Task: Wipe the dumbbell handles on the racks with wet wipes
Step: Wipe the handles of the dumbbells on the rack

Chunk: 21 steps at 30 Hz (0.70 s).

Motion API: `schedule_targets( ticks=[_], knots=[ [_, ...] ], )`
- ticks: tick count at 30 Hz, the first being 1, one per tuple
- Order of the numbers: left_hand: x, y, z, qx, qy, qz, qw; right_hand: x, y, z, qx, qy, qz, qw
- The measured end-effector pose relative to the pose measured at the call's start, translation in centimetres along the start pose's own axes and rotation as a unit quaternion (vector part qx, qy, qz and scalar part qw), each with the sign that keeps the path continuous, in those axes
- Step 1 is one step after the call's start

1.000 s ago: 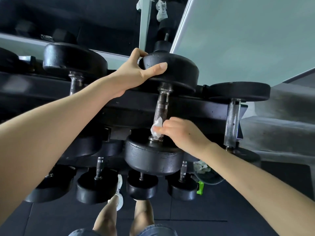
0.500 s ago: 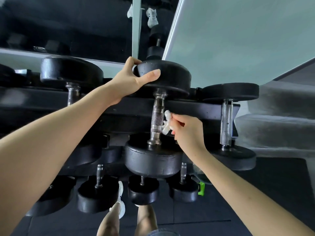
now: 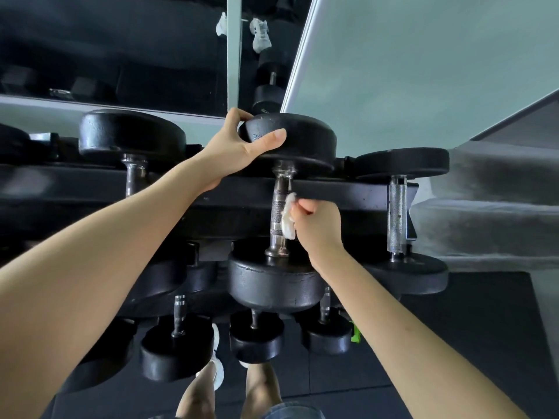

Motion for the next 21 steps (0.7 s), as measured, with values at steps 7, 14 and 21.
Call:
schedule_targets(
  ticks=[7,14,21],
  knots=[
    [0.0,-0.2,-0.2,-0.008,-0.002,-0.009,1.0,0.8,0.2,0.1,-0.022,-0.008,-0.029,0.999],
    [-0.4,0.0,-0.6,-0.003,0.004,0.0,1.0,-1.3,0.2,-1.4,0.084,-0.099,-0.175,0.976],
    [-0.7,0.2,-1.0,0.013,0.008,0.0,1.0,2.4,-0.1,-3.1,0.137,0.115,-0.536,0.825]
  ],
)
Point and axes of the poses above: each hand's wrist, its own z-axis towards the middle knuckle, its own y-axis out of the back of the hand, x = y × z, the point moved 5 cm from there along z, towards the middle knuckle, and after that the axes turned 11 degrees about -x, right-handed, at the moved point
